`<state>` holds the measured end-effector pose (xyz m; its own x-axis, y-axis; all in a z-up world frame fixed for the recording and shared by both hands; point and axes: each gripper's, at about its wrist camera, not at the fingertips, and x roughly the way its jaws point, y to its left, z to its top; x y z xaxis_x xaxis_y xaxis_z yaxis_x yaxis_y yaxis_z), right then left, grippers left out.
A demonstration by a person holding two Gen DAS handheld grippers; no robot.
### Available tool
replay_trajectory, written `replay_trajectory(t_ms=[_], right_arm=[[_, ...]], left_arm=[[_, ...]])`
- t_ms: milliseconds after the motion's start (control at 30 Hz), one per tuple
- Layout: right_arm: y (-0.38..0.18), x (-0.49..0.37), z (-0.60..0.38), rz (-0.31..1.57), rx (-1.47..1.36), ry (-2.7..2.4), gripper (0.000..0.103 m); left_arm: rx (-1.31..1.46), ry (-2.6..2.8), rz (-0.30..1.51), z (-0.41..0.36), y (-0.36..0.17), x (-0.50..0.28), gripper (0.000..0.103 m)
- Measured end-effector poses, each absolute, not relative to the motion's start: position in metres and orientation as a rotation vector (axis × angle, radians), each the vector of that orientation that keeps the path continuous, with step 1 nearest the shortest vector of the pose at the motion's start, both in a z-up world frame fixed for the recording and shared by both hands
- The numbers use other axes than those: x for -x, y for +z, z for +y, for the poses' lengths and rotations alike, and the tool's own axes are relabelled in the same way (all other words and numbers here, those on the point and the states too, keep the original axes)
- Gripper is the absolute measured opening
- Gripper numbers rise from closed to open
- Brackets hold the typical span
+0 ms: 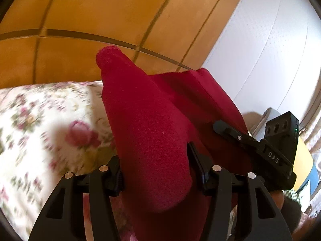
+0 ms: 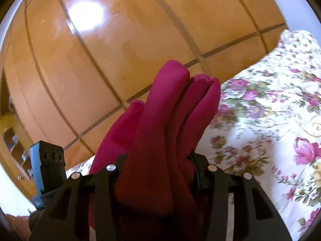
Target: Fold small clothes
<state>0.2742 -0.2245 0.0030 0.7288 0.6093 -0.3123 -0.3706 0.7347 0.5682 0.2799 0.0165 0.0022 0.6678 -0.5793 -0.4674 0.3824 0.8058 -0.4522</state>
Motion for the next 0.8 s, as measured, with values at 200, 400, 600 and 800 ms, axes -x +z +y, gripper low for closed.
replay_trajectory(t_ms=[200,400,600,800], right_arm=[[-0.013,-0.301,-0.259,0.524,-0.598,0.441,0.045],[-0.056,-0.327,-0.277,0.717,-0.643,0.261,0.053],[-0.061,-0.317,-0.286,0.762,-0.580,0.180,0.084],[-0.054,-0.283,-0.301,0.774,-0.538,0.126,0.098]], left_arm=[[0.307,-0.584,0.673,-0.012,-0.014,-0.326,0.054],[0.394,-0.538,0.768,0.000,-0.060,-0.349,0.066],[0.408,-0.503,0.773,0.004,-0.063,-0.346,0.080],[0.379,-0.450,0.743,0.012,-0.058,-0.315,0.088]])
